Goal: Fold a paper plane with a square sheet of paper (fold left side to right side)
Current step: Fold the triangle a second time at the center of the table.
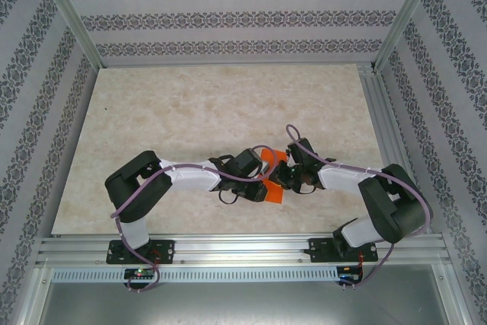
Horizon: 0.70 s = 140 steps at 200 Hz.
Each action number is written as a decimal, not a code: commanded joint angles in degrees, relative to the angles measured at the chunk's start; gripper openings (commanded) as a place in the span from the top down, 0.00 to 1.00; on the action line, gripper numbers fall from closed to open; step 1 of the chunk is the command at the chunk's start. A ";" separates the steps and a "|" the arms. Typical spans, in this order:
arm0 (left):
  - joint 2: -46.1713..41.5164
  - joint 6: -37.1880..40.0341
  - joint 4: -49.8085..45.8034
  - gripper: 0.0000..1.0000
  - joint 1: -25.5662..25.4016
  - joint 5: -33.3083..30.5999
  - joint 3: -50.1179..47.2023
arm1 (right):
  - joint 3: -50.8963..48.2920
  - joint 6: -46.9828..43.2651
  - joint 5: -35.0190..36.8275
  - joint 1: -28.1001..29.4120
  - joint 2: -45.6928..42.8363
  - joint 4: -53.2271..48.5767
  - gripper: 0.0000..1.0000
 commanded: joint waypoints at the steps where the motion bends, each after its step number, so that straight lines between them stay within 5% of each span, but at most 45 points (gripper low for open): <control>1: 1.42 1.54 -2.57 0.74 -0.39 -2.45 -0.27 | 0.06 -2.41 1.72 -0.80 -3.61 -4.52 0.85; 57: 1.17 1.40 -1.66 0.75 -0.39 -2.17 -0.54 | -1.63 0.67 -2.79 1.42 -4.06 -0.25 0.96; 140: 0.85 1.35 -1.72 0.76 -0.39 -2.48 -0.62 | -0.57 1.76 -4.42 3.76 2.52 4.04 0.96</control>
